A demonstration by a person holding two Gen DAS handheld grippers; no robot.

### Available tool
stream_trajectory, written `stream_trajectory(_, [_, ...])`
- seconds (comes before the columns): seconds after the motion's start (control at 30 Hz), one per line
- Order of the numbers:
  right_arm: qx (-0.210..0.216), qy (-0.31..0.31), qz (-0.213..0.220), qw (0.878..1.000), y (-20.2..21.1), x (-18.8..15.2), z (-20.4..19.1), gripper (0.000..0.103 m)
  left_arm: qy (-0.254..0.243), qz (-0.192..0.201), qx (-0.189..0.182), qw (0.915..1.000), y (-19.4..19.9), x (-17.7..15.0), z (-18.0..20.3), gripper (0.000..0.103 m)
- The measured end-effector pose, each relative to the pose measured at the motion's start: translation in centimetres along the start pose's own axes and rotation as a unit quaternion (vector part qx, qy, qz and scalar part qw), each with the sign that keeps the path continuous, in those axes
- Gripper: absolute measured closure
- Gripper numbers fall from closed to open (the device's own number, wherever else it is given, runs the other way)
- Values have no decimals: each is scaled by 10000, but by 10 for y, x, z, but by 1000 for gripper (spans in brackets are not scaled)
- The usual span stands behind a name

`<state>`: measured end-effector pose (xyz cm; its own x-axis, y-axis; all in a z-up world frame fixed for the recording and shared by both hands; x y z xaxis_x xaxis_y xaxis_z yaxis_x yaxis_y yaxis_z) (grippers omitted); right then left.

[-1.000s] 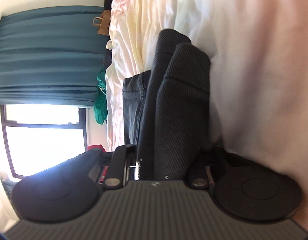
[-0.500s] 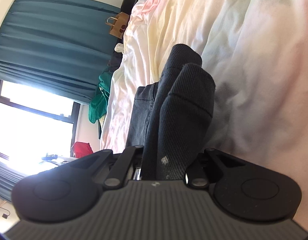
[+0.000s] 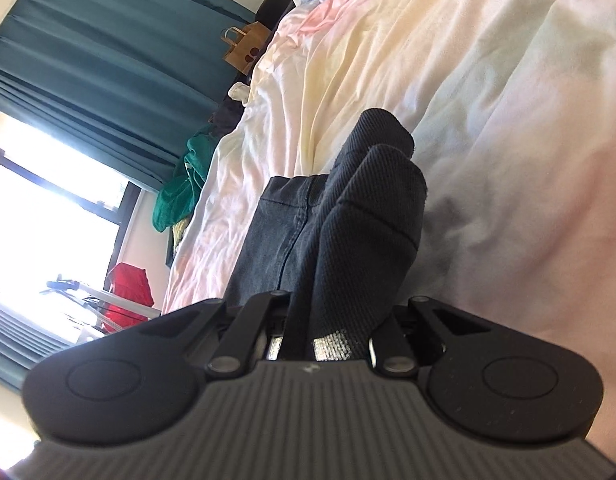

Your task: Fold clothes

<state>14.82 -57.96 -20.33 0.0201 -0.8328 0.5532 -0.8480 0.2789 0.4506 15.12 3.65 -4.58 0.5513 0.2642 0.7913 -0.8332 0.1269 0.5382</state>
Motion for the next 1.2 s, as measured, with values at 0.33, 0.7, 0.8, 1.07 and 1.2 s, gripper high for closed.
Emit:
stream_trajectory(0.33, [-96,148,-14,9998,1,1,-3,92,-1039,-641,423,9916,-104,-78,20,21])
stream_trajectory(0.7, [-135,572,147,9982,9,5,-21,92,-950,-444,512,9932,-94,-77,15,20])
stream_trajectory(0.8, [-133,744,202,9969,10,7,-27,92,-827,-225,502,9951,-78,-72,15,20])
stream_trajectory(1.07, [-314,866,147,9956,5,7,-26,92,-1346,-213,823,9872,-92,-86,26,20])
stream_trajectory(1.2, [-386,967,149,9945,4,5,-27,92,-1266,-280,789,9884,-97,-85,25,19])
Point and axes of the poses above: each gripper's, at about its wrist camera, not at the fingertips, and y roughly against the way its jaws point, z to its right, x to its top, the point moved 6 cm from there along -y, roughly the way its jaws point, and after that the axes turned 14 degrees about y, right-handed, at the moved point
